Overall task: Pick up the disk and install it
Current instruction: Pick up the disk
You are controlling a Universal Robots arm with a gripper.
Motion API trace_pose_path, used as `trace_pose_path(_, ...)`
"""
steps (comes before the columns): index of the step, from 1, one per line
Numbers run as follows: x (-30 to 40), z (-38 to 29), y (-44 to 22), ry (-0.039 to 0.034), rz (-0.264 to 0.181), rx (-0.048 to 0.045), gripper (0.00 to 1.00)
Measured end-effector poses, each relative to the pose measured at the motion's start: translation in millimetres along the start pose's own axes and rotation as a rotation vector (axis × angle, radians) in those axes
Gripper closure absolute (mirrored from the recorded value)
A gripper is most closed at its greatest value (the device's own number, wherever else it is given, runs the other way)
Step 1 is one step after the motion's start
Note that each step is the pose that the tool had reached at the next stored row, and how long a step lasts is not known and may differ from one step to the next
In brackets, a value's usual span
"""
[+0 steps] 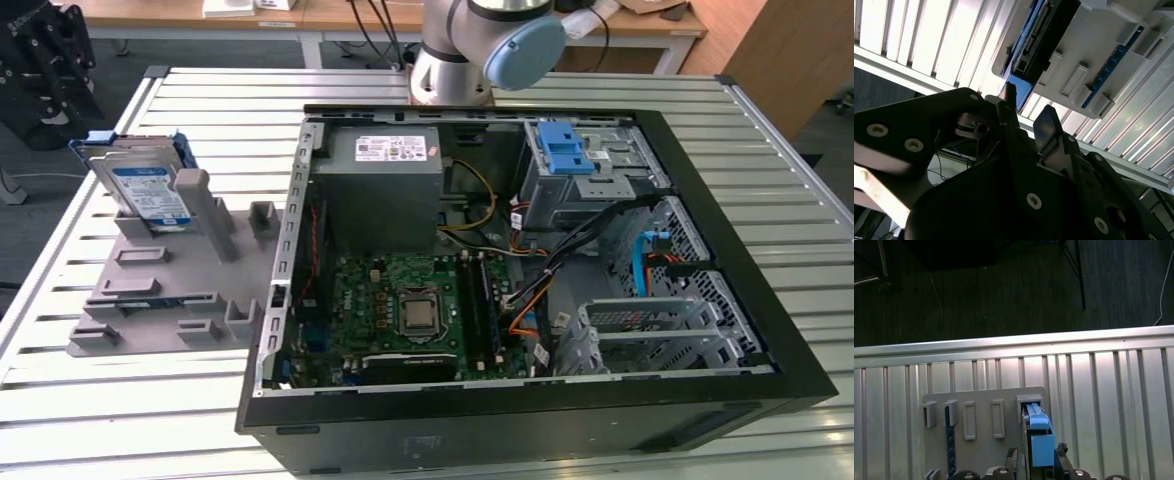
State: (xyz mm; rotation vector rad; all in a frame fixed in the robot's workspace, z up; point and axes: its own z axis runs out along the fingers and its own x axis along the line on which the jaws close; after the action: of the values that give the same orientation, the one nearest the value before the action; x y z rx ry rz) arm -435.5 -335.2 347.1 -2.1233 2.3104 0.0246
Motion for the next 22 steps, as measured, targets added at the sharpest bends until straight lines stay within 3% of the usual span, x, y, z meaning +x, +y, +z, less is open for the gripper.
trace_pose_path(6, 0.0, 0.0, 0.0, 0.0, 0.0, 0.0, 0.58)
trace_pose_path(7, 0.0, 0.0, 0.0, 0.0, 0.0, 0.0, 0.52)
trace_pose_path(9, 0.0, 0.0, 0.0, 0.0001, 0.0, 0.0, 0.52)
trace_pose_path(10, 0.0, 0.0, 0.0, 0.0001, 0.0, 0.0, 0.45)
trace_pose_path(18, 0.0, 0.5, 0.0, 0.0001, 0.0, 0.0001, 0.45)
trace_pose_path(22, -0.4, 3.9, 0.0, 0.0006, 0.0, 0.0005, 0.45)
